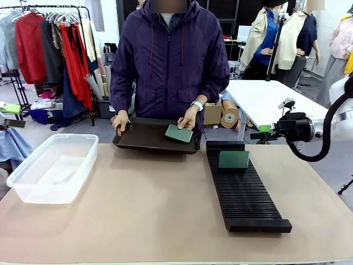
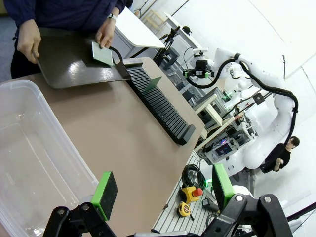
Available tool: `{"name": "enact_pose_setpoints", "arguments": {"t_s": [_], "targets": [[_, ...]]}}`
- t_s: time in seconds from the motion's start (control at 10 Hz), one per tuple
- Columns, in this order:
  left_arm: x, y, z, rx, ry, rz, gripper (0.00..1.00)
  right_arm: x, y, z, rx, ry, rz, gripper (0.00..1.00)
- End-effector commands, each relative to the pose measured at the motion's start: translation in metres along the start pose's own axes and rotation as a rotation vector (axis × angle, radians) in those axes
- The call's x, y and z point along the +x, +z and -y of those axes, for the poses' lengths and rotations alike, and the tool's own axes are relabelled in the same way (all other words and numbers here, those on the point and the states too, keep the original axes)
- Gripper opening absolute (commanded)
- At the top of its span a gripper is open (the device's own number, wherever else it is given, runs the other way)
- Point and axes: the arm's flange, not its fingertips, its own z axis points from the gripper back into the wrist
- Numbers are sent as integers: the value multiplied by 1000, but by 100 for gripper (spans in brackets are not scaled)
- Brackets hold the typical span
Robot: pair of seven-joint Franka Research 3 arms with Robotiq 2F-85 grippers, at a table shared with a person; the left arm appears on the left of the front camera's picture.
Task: Sort PCBs into racks and boxes based on the side picked up.
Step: Pick up the Blank PCB handed by the Human.
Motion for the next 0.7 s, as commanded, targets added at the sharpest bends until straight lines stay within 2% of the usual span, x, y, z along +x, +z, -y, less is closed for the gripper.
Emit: {"name": "enact_pose_setpoints", "arguments": {"t_s": [0.0, 0.3, 0.6], "targets": [[1, 0, 2, -3, 5, 3, 100, -2, -3, -26, -51, -174, -35, 100], [1, 0, 2, -3, 5, 3, 100, -7, -5, -44, 32, -344, -14, 100], [1, 0, 2, -3, 5, 3, 100, -11, -7, -66, 65, -342, -13, 100]]}}
